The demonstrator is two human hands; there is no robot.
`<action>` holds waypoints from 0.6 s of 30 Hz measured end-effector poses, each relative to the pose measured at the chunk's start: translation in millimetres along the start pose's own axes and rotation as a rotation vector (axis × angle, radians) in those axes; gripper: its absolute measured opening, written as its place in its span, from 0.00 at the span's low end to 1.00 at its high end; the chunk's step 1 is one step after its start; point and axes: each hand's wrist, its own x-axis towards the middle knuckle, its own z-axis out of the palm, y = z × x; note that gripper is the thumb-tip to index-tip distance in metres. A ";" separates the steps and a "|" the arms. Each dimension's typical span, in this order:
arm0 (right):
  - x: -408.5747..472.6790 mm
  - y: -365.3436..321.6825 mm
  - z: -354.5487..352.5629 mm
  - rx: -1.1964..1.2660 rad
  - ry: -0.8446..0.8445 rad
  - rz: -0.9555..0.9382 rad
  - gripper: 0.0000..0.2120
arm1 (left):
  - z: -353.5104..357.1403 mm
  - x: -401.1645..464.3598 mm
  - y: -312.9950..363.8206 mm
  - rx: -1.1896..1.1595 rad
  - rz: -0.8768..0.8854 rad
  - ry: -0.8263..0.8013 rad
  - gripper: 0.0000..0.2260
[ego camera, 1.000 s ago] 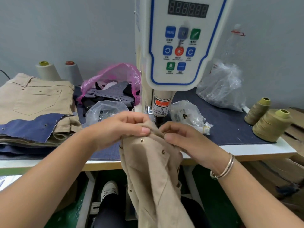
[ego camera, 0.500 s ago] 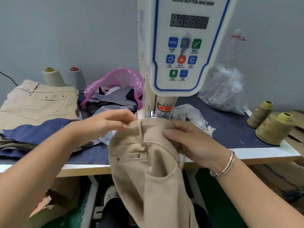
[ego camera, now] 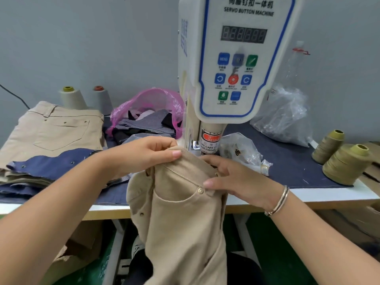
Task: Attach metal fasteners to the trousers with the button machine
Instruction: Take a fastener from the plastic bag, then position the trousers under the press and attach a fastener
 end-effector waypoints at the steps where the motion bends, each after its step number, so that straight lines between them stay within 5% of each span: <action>1: 1.5 3.1 0.0 0.032 0.042 -0.002 0.21 | 0.3 1.1 -5.3 -0.013 -0.016 0.017 0.11; 7: 12.4 17.9 20.4 -0.494 0.216 -0.061 0.23 | -4.5 0.1 -47.6 -0.112 -0.148 0.106 0.07; 13: 43.3 41.3 66.8 -1.082 0.271 -0.248 0.22 | 1.1 -2.7 -112.1 0.506 -0.165 0.519 0.10; 18: 114.5 34.1 66.3 -1.158 0.394 -0.277 0.14 | 12.2 -3.4 -133.5 0.515 -0.108 0.646 0.11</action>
